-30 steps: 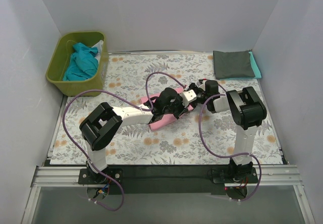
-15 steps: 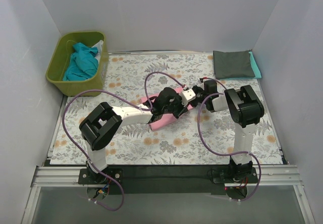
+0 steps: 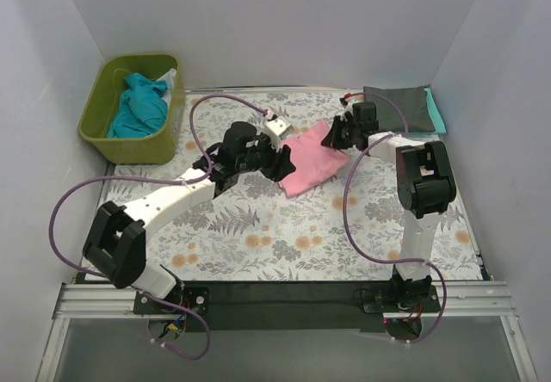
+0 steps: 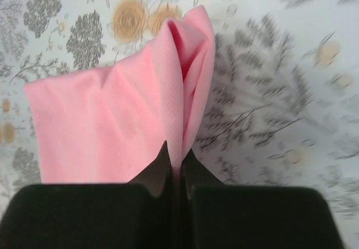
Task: Fold and stack the t-shirts
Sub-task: Neatly place the folded tshirt to the corner
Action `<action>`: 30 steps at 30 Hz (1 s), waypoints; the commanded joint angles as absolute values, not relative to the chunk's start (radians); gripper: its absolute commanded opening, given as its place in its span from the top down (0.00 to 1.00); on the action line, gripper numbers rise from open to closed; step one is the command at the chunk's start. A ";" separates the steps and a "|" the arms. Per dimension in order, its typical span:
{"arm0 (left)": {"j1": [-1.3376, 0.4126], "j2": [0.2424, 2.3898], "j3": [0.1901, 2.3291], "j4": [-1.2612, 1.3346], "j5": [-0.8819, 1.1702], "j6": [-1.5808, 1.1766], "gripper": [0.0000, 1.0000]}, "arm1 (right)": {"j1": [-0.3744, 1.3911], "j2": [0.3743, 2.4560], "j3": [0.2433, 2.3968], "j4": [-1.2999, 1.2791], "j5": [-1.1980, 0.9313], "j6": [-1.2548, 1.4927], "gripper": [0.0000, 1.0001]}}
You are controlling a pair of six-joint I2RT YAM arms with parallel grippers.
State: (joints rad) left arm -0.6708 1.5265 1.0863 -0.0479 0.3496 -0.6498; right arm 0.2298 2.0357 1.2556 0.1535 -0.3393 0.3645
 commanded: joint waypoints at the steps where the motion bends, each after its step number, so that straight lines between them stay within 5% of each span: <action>1: -0.672 1.422 1.042 -0.149 0.321 -0.652 0.56 | 0.213 2.026 1.414 0.002 -0.242 0.102 0.99; 6: -0.661 1.378 1.005 -0.182 0.276 -0.667 0.39 | 0.186 2.100 1.647 -0.125 -0.186 -0.063 0.99; 16: -0.638 1.350 0.966 -0.195 0.261 -0.680 0.38 | 0.130 2.253 2.023 -0.235 -0.092 -0.181 0.99; 25: -0.634 1.371 0.966 -0.202 0.253 -0.683 0.37 | 0.087 2.264 2.118 -0.279 -0.117 -0.265 0.99; 30: -0.634 1.393 0.992 -0.227 0.253 -0.680 0.11 | 0.068 2.249 2.140 -0.293 -0.107 -0.307 0.99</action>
